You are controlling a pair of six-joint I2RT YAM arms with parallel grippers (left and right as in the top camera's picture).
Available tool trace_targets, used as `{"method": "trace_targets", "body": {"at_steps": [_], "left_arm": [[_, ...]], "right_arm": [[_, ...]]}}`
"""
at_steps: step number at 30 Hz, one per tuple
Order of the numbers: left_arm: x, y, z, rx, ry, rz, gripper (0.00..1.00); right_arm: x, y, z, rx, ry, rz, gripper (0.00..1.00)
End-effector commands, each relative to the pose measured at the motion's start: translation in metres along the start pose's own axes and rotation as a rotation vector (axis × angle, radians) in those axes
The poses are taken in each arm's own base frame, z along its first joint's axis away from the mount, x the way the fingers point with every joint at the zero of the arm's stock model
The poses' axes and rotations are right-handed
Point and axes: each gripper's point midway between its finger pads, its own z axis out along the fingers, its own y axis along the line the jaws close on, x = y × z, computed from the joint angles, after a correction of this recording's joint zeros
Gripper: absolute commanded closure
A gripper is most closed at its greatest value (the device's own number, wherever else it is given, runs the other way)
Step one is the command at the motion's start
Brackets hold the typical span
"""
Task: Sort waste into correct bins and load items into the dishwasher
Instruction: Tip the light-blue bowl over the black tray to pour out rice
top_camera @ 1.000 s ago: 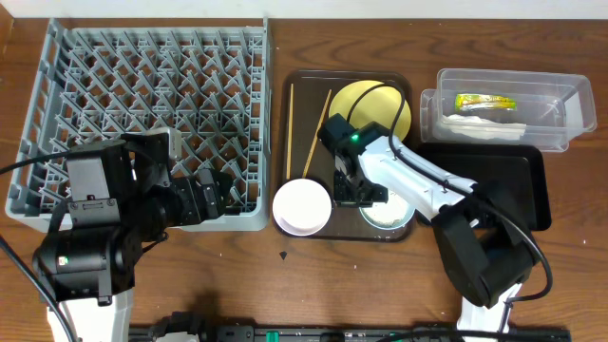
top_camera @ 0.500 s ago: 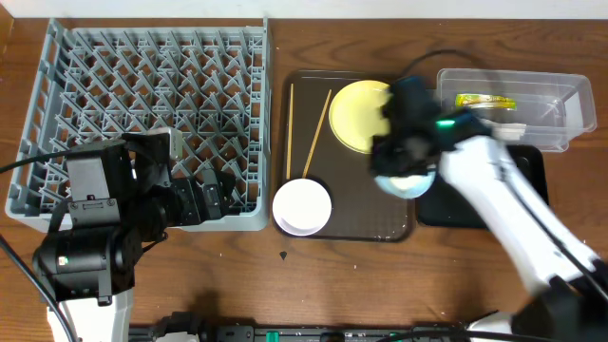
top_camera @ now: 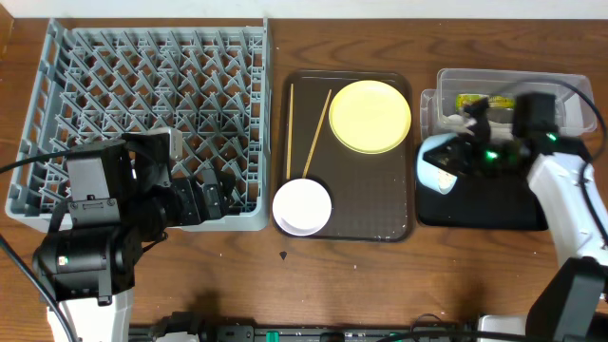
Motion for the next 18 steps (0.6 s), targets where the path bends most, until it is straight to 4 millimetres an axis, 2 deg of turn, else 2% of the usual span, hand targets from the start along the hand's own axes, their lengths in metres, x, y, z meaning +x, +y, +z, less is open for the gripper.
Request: {"method": "trace_targets", "body": {"at_steps": [1,4,10,18], "left_arm": [[0.0,-0.003,-0.001,0.008,0.0,0.011,0.0],[0.0,-0.003,-0.001,0.008,0.0,0.011,0.01],[0.0,-0.003,-0.001,0.008,0.0,0.011,0.0],[0.0,-0.003,-0.001,0.008,0.0,0.011,0.01]], "right_arm": [[-0.003,0.029,-0.025,-0.326,-0.091,-0.111,0.99],[0.0,0.019,-0.041,-0.394,-0.161,-0.089,0.99],[0.012,-0.004,-0.044,-0.393,-0.208,-0.036,0.99],[0.012,0.001,-0.052,-0.484,-0.258,-0.051,0.99]]}}
